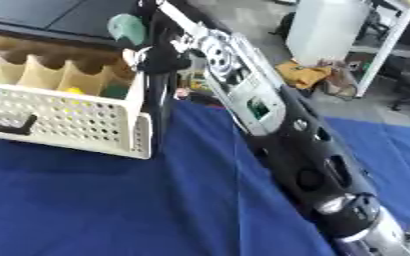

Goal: Pick up objects from table and place into drawer.

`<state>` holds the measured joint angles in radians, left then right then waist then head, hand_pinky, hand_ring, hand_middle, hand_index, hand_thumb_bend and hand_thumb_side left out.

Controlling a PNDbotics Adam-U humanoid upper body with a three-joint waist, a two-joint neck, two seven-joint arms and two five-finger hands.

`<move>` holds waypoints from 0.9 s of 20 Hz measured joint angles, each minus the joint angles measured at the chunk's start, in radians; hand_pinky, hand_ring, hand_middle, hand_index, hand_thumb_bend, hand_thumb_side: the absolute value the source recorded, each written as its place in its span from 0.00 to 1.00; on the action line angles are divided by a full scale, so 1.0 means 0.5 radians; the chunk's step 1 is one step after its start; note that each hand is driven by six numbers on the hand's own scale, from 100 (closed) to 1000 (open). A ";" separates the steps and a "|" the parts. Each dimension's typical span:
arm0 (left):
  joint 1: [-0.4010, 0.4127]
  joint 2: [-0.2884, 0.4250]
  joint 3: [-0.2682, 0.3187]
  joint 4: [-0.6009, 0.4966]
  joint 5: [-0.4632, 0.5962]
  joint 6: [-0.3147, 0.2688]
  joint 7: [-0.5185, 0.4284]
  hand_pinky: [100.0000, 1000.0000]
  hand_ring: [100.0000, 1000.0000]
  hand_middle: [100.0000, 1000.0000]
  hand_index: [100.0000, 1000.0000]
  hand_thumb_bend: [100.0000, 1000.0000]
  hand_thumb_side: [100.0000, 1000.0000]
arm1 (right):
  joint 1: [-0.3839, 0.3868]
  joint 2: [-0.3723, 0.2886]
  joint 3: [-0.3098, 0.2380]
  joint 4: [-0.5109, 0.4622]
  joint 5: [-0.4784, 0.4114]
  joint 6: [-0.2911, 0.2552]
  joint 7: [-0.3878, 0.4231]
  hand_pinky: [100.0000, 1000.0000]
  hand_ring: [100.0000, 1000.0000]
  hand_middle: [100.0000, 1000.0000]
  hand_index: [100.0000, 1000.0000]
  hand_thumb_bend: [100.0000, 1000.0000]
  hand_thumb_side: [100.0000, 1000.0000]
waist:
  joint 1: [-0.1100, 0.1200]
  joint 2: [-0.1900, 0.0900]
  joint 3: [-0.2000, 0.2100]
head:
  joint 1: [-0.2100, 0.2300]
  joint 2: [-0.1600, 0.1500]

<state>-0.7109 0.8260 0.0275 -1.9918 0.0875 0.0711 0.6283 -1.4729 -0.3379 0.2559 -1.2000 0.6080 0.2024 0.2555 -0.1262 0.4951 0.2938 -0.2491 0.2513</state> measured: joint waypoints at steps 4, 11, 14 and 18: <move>-0.001 0.000 0.000 0.000 0.000 0.000 0.000 0.00 0.00 0.00 0.69 0.17 0.40 | -0.013 0.007 -0.010 0.000 -0.005 0.002 -0.032 0.53 0.49 0.47 0.56 0.00 0.16 | -0.015 0.011 0.006 | 0.004 -0.016; -0.001 0.000 0.000 0.000 0.000 0.001 -0.001 0.00 0.00 0.00 0.69 0.17 0.40 | -0.035 0.015 -0.012 -0.002 -0.024 0.020 -0.053 0.52 0.48 0.47 0.55 0.00 0.17 | -0.026 0.016 0.005 | 0.017 -0.033; -0.001 0.000 0.000 0.000 -0.001 0.002 -0.001 0.00 0.00 0.00 0.69 0.16 0.41 | -0.030 -0.006 -0.006 -0.035 -0.066 0.024 -0.050 0.52 0.48 0.47 0.55 0.00 0.17 | -0.039 0.016 0.005 | 0.019 -0.033; -0.001 0.000 -0.001 0.000 -0.001 0.002 -0.001 0.00 0.00 0.00 0.69 0.17 0.40 | -0.018 -0.037 0.009 -0.103 -0.144 0.044 -0.041 0.52 0.48 0.47 0.55 0.00 0.16 | -0.049 0.016 0.017 | 0.018 -0.034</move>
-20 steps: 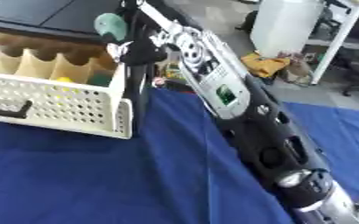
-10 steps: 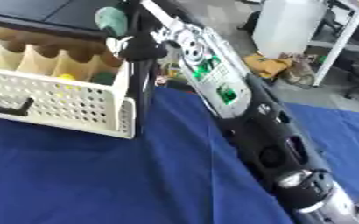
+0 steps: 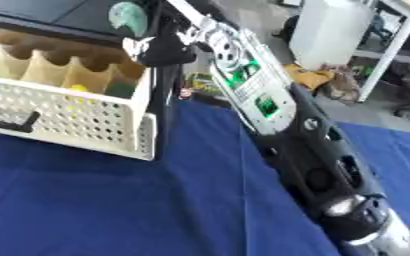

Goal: Pick up objects from table and place into drawer.

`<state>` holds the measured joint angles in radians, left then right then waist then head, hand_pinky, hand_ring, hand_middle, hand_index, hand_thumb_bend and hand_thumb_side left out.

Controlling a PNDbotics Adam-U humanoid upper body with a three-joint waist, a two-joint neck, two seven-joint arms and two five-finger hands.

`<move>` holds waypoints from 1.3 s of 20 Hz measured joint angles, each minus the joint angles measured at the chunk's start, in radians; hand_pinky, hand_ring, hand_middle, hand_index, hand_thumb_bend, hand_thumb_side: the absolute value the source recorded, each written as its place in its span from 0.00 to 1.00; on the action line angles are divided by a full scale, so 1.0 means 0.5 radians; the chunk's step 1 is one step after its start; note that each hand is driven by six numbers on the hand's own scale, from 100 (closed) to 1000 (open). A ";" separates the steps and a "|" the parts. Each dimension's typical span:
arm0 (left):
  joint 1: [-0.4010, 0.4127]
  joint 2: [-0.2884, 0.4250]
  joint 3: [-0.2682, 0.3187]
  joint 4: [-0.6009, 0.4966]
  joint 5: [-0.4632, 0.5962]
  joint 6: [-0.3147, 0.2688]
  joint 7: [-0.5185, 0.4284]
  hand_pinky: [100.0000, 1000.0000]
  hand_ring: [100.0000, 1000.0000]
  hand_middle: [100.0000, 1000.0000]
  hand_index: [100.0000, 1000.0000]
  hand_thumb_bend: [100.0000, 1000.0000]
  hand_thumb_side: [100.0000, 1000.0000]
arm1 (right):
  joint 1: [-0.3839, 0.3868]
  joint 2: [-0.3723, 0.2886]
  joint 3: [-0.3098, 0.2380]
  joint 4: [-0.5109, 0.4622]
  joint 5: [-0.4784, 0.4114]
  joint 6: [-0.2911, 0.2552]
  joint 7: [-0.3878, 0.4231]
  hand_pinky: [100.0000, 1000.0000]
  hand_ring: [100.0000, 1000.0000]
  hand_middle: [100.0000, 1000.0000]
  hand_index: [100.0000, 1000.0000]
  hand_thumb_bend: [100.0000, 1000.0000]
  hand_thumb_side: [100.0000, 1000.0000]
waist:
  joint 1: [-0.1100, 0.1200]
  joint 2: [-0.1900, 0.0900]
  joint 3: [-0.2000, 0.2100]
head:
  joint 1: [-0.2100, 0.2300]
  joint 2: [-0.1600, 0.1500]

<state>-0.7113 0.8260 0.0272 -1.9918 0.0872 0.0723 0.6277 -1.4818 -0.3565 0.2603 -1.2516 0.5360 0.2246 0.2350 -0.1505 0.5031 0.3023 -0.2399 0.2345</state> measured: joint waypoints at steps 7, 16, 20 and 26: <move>0.000 0.000 0.000 0.000 0.000 0.002 0.002 0.00 0.00 0.00 0.69 0.16 0.40 | 0.001 -0.001 0.026 -0.087 -0.084 0.031 0.007 0.52 0.47 0.47 0.55 0.00 0.16 | -0.013 0.000 -0.001 | 0.003 0.000; 0.016 0.000 0.000 0.000 0.000 0.007 0.007 0.00 0.00 0.00 0.69 0.16 0.40 | -0.012 -0.030 0.036 -0.175 -0.120 0.063 0.015 0.52 0.47 0.47 0.54 0.00 0.16 | -0.024 -0.009 -0.027 | 0.029 -0.007; 0.016 0.000 0.000 0.000 0.002 0.007 0.006 0.00 0.00 0.00 0.69 0.16 0.40 | -0.012 -0.036 0.036 -0.181 -0.128 0.073 0.013 0.51 0.47 0.47 0.54 0.00 0.16 | -0.025 -0.009 -0.021 | 0.029 -0.021; 0.009 0.000 0.000 0.000 0.011 0.006 0.006 0.00 0.00 0.00 0.69 0.17 0.40 | -0.009 -0.036 0.049 -0.181 -0.128 0.076 0.016 0.51 0.47 0.47 0.54 0.00 0.17 | -0.043 -0.009 -0.005 | 0.028 -0.021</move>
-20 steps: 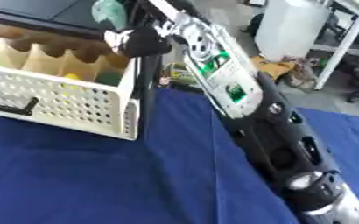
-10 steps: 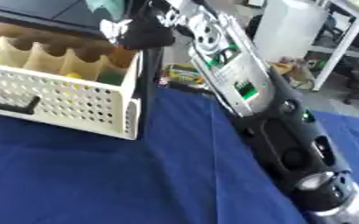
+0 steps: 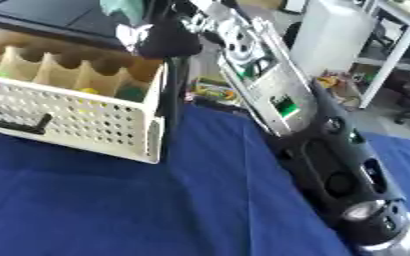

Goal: Pick up objects from table and place into drawer.

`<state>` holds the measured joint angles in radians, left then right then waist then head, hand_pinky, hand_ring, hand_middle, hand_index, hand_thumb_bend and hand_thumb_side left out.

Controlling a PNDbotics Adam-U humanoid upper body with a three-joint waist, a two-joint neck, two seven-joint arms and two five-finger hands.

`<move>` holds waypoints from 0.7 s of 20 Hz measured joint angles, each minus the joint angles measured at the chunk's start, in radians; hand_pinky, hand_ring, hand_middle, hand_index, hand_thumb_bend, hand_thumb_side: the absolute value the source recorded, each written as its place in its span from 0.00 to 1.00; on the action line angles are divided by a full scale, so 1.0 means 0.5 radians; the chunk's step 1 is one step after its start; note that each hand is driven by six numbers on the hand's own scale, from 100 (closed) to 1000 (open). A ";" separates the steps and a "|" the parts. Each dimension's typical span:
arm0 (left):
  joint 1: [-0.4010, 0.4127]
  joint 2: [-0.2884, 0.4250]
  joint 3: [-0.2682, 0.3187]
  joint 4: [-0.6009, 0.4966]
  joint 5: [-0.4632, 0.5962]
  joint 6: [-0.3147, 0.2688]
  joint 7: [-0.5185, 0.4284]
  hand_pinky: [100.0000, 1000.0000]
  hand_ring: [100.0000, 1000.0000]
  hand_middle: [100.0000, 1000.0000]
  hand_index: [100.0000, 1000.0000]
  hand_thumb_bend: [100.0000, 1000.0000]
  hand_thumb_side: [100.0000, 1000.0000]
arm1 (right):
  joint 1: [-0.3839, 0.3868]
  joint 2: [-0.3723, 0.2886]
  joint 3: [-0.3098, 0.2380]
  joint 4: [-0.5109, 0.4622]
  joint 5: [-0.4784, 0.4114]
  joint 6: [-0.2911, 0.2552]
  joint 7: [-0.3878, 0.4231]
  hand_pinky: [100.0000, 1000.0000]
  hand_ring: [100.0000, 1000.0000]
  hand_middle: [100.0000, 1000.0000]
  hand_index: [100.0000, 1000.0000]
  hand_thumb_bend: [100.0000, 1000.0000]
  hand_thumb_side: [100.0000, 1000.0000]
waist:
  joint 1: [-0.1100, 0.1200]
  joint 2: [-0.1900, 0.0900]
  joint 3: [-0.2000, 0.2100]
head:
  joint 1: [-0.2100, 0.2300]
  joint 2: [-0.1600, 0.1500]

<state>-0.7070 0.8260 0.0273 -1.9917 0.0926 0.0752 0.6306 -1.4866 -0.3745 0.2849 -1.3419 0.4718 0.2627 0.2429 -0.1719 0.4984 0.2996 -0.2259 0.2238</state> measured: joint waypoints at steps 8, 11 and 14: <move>-0.006 0.000 0.000 0.000 0.009 -0.002 0.001 0.00 0.00 0.00 0.69 0.16 0.41 | 0.030 0.000 0.013 0.015 0.003 0.004 0.008 0.54 0.50 0.51 0.58 0.02 0.23 | -0.011 0.000 0.009 | 0.001 0.000; -0.007 0.000 0.000 0.000 0.009 -0.001 0.002 0.00 0.00 0.00 0.69 0.16 0.41 | 0.035 -0.002 0.018 0.026 0.027 0.005 0.027 0.57 0.53 0.55 0.63 0.12 0.29 | -0.018 0.000 0.009 | 0.006 0.000; -0.007 -0.001 0.000 0.000 0.010 -0.001 0.002 0.00 0.00 0.00 0.69 0.16 0.41 | 0.037 -0.005 0.023 0.037 0.075 0.008 0.064 0.59 0.55 0.58 0.67 0.24 0.34 | -0.019 0.001 0.007 | 0.007 0.000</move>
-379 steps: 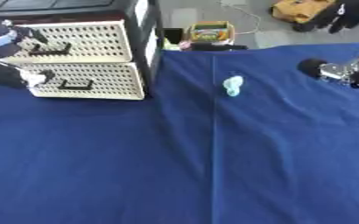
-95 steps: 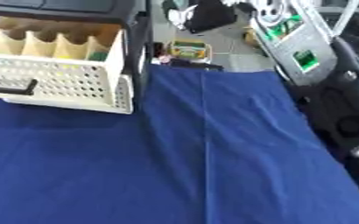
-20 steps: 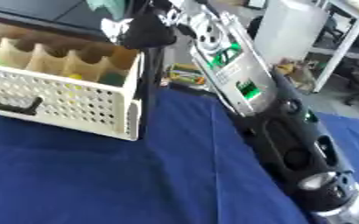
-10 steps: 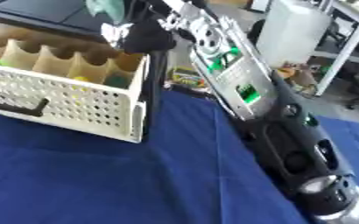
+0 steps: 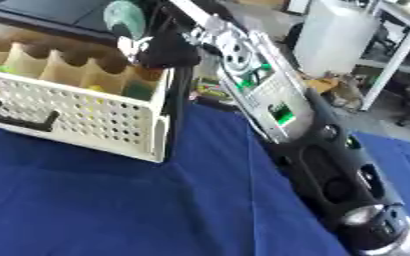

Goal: Pick up objects from table and place into drawer.

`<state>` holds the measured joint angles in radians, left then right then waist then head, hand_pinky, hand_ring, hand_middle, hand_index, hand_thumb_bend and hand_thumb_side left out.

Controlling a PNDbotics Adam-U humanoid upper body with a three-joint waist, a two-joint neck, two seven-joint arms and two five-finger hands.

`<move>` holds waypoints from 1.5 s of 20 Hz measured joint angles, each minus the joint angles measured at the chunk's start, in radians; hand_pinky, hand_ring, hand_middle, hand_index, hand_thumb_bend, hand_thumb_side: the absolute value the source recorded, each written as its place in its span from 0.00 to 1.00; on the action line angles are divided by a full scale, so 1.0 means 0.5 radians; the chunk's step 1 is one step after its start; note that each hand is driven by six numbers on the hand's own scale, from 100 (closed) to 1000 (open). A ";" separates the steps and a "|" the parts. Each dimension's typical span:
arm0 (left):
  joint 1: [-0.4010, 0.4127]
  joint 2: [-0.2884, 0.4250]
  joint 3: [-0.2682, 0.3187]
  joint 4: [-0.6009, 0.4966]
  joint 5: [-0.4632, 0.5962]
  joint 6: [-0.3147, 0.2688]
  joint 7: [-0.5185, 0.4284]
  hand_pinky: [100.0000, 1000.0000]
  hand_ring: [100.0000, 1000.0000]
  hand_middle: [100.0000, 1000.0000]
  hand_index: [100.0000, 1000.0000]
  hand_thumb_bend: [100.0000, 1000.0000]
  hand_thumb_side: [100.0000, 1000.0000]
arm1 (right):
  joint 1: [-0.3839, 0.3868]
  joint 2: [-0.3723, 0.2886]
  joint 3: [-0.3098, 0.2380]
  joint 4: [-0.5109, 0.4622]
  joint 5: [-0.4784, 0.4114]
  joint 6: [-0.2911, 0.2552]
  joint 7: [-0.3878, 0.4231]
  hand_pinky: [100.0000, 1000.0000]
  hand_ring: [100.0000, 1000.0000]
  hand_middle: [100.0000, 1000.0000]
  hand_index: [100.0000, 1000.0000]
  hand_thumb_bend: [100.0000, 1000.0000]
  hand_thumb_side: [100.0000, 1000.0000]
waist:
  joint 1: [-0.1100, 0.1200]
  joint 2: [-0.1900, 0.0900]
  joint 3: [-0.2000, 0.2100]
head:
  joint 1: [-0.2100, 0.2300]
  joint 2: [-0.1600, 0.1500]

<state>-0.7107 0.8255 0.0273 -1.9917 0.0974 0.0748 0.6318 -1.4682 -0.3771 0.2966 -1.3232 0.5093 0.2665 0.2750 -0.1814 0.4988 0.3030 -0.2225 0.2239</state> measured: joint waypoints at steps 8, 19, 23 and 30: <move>-0.001 -0.011 0.000 0.000 0.000 0.005 0.004 0.00 0.00 0.00 0.69 0.16 0.41 | 0.000 -0.011 -0.001 -0.004 0.051 -0.007 0.060 0.60 0.56 0.59 0.70 0.31 0.37 | -0.010 0.000 -0.005 | 0.002 0.002; -0.001 -0.017 0.000 0.000 0.001 0.009 0.008 0.00 0.00 0.00 0.69 0.16 0.41 | 0.007 -0.037 -0.041 -0.088 -0.035 0.031 -0.038 0.59 0.54 0.57 0.68 0.30 0.35 | -0.011 0.000 -0.029 | 0.002 0.008; 0.000 -0.017 0.000 0.000 0.001 0.009 0.008 0.00 0.00 0.00 0.69 0.16 0.41 | 0.006 -0.076 -0.067 -0.213 -0.123 0.064 -0.098 0.58 0.54 0.56 0.68 0.30 0.36 | -0.011 -0.003 -0.038 | 0.002 0.023; 0.016 -0.017 0.000 0.000 0.001 0.010 0.009 0.00 0.00 0.00 0.69 0.17 0.40 | 0.007 -0.149 -0.123 -0.450 -0.285 0.155 -0.213 0.57 0.53 0.56 0.67 0.29 0.37 | 0.020 -0.024 -0.066 | -0.004 0.042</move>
<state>-0.7029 0.8170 0.0274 -1.9917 0.0977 0.0799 0.6363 -1.4648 -0.4515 0.2352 -1.5481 0.3667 0.3438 0.1683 -0.1712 0.4866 0.2702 -0.2243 0.2449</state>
